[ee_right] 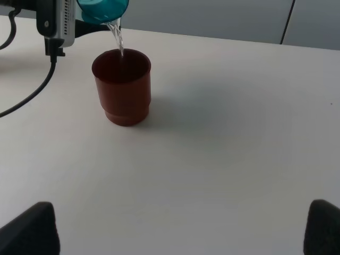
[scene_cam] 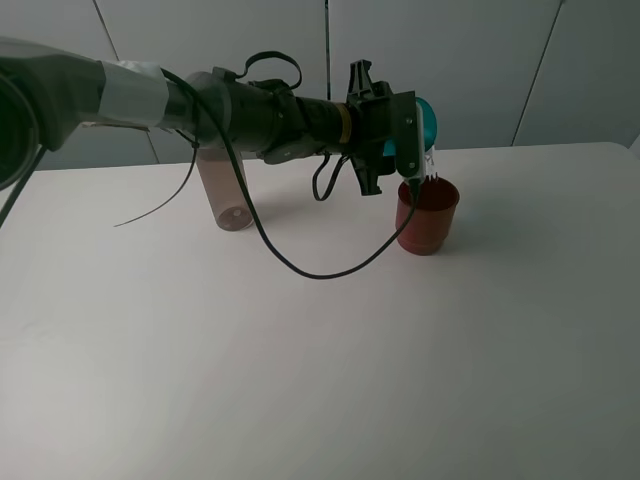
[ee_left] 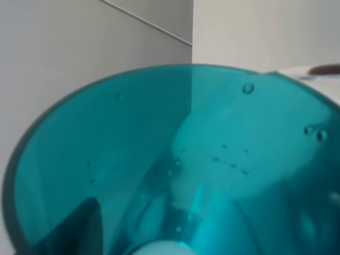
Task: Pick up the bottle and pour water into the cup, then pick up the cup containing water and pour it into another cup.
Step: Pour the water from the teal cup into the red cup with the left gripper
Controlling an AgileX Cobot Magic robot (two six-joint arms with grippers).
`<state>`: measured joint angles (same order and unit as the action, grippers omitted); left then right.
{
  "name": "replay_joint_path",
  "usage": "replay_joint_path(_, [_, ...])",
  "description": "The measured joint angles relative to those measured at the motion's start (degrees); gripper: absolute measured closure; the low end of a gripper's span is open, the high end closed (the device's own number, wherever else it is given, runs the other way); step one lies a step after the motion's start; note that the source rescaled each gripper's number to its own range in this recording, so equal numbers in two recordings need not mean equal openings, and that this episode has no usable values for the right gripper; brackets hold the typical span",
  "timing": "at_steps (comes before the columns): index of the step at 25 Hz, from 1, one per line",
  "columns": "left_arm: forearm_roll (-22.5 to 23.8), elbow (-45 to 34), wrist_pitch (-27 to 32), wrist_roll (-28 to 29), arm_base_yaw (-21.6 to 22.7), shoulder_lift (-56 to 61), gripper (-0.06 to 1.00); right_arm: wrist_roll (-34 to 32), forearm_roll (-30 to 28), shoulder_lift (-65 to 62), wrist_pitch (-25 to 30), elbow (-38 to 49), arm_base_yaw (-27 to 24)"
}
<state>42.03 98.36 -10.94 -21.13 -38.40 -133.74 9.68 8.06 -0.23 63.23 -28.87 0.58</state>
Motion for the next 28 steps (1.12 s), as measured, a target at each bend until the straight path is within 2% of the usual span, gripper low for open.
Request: replay_joint_path(28, [2.3, 0.0, 2.7, -3.3, 0.0, 0.0, 0.89, 0.0, 0.0, 0.0, 0.0, 0.0, 0.0])
